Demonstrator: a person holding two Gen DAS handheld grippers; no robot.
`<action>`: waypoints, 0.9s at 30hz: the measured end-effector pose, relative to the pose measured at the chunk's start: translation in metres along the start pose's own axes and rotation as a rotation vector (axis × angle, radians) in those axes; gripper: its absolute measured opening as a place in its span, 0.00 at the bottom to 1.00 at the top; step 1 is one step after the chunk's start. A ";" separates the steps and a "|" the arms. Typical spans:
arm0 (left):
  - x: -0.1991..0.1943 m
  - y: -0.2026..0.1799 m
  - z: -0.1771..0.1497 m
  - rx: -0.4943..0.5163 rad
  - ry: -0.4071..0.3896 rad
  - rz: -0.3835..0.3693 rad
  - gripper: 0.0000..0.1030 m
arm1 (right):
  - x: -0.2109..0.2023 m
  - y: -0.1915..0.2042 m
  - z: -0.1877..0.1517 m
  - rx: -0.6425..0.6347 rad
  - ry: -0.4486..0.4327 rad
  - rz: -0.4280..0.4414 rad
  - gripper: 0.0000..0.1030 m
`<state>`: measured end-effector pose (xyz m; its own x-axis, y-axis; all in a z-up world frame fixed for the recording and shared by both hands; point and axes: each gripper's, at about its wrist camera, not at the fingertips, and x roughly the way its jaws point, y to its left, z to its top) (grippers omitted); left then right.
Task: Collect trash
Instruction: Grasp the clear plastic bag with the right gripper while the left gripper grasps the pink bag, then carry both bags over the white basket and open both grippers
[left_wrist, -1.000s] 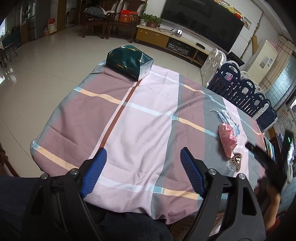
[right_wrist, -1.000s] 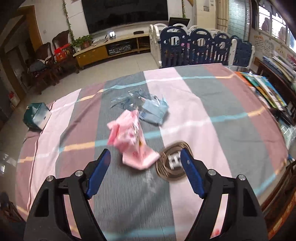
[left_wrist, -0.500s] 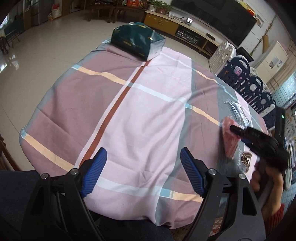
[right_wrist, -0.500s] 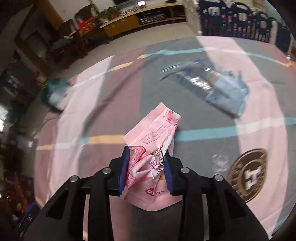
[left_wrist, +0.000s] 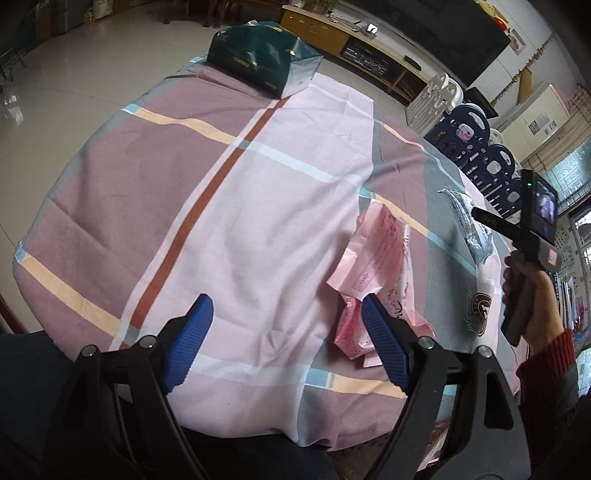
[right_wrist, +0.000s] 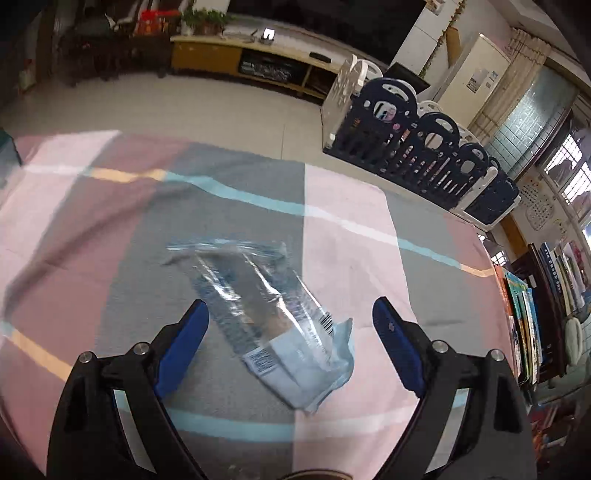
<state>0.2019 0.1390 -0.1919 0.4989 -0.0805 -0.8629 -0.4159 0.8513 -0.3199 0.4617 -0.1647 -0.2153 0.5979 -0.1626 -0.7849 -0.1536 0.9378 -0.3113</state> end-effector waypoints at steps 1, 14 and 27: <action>0.002 -0.002 0.000 0.002 0.006 -0.017 0.83 | 0.010 -0.004 -0.001 0.017 0.017 0.021 0.86; 0.044 -0.051 0.017 -0.007 0.037 -0.115 0.82 | -0.009 -0.035 -0.033 0.208 0.010 0.344 0.14; 0.044 -0.078 0.006 0.147 0.011 -0.102 0.21 | -0.167 -0.042 -0.169 0.341 -0.039 0.578 0.14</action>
<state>0.2606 0.0722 -0.2028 0.5239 -0.1751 -0.8336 -0.2476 0.9050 -0.3458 0.2354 -0.2288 -0.1616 0.5230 0.4003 -0.7525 -0.2043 0.9160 0.3453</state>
